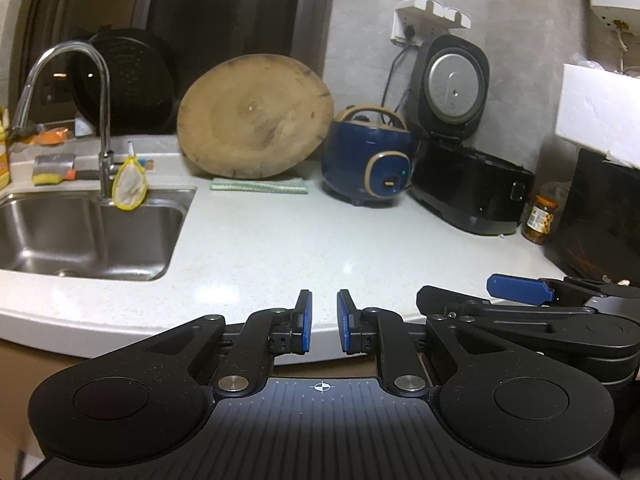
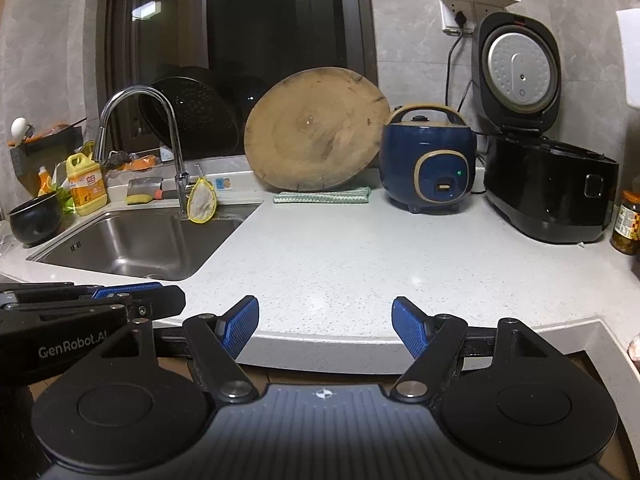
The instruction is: Collect trash
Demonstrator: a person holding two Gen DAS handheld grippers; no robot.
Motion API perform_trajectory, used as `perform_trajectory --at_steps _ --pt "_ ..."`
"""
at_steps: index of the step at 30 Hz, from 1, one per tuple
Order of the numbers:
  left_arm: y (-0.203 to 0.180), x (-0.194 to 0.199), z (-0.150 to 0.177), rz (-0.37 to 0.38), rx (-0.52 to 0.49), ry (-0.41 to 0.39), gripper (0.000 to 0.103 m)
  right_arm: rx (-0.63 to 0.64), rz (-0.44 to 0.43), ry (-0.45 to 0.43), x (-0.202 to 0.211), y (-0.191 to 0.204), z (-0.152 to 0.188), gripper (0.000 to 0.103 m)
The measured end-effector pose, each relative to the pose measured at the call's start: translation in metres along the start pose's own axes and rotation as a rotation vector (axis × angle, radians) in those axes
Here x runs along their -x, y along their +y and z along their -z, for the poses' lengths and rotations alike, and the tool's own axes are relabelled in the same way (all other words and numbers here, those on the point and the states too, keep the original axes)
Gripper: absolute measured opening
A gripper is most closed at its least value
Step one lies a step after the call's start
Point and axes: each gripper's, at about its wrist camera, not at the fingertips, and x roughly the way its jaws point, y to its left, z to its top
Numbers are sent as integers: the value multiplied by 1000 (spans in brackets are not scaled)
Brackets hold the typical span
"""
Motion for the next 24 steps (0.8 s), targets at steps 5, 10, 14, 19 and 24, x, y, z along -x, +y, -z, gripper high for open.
perform_trajectory --at_steps 5,10,14,19,24 --pt "-2 -2 0 10 -7 6 17 -4 1 4 0 -1 2 74" --pt "-3 -3 0 12 -14 10 17 -7 4 3 -1 -1 2 74" --pt "0 -4 0 3 -14 11 17 -12 4 3 -3 -2 1 74" --pt "1 -6 0 -12 -17 7 17 -7 -4 6 -7 -1 1 74" --pt "7 -13 -1 -28 -8 12 17 -12 -6 12 -12 0 1 74"
